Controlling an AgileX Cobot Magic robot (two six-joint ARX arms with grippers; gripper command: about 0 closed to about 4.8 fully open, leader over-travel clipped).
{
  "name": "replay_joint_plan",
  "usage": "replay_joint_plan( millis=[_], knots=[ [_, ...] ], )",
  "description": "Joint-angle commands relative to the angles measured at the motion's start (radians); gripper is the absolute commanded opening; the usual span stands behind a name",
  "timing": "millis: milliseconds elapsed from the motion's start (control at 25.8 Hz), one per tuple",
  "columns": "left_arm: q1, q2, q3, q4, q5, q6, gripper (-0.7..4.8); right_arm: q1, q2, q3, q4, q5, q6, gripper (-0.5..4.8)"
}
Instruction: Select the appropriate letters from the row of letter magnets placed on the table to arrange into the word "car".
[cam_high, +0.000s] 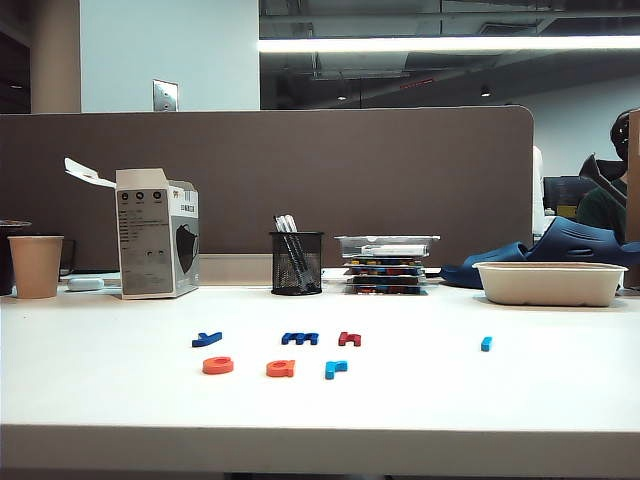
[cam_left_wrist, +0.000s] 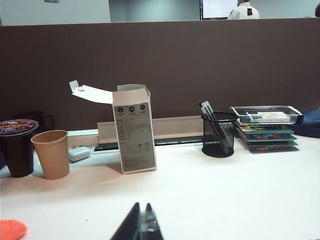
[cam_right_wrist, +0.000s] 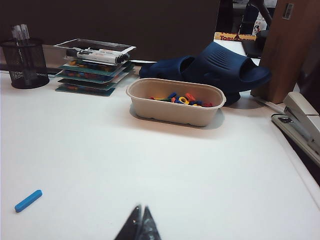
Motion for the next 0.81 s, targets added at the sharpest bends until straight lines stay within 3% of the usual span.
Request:
replay_joint_plan(
  millis=[39,813],
  knots=[
    [0.002,0.0,-0.005,0.035,-0.004,0.002,-0.05,0.002,-0.008,-0.005,0.002,0.0,-0.002,-0.05],
    [0.002,0.0,-0.005,0.005,-0.019,-0.003,-0.05,0.002,-0.008,-0.005,0.003,0.0,-0.003,-0.05]
  ],
)
